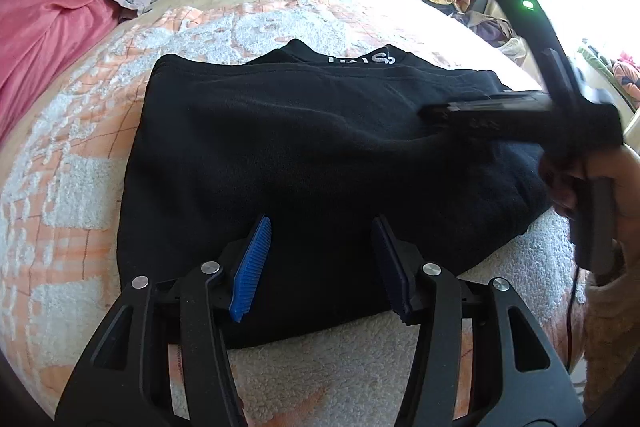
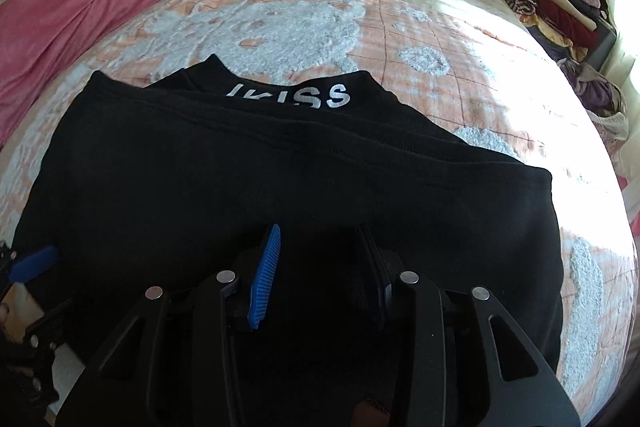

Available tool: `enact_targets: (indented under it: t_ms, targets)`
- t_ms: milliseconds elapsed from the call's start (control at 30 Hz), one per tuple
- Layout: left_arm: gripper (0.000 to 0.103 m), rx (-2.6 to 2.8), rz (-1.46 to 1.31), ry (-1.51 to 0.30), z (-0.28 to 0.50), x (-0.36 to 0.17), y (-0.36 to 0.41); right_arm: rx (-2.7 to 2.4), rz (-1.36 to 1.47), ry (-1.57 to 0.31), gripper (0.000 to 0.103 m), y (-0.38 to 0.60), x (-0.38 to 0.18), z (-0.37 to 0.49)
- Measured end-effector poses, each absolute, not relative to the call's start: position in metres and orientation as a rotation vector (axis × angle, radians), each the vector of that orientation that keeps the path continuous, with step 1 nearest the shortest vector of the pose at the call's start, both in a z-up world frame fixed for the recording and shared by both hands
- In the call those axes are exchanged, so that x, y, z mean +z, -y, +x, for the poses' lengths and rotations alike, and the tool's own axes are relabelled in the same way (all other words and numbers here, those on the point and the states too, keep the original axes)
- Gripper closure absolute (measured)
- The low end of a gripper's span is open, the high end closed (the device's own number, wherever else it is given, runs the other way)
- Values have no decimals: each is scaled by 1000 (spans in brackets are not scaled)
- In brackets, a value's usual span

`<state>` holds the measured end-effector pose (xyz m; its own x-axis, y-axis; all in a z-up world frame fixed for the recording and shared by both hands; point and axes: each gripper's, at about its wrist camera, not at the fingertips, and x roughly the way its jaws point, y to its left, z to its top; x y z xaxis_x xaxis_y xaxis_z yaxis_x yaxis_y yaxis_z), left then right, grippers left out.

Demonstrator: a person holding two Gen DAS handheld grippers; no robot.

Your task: Fold small clothes

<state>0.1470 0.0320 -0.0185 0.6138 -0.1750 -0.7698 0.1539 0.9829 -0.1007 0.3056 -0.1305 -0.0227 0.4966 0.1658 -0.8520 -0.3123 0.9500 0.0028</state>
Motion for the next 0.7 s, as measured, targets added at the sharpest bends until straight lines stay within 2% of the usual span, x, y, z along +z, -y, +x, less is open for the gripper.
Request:
enact_targets:
  t_ms: [233, 567, 700]
  targets:
    - [58, -189, -19, -891, 147, -18, -30, 239, -123, -999, 66, 125, -29, 343]
    - [57, -200, -48, -864, 144, -8, -38, 211, -89, -964, 66, 130, -20, 350]
    - [47, -179, -49, -835, 144, 0, -43, 222, -41, -925, 61, 142, -4, 339]
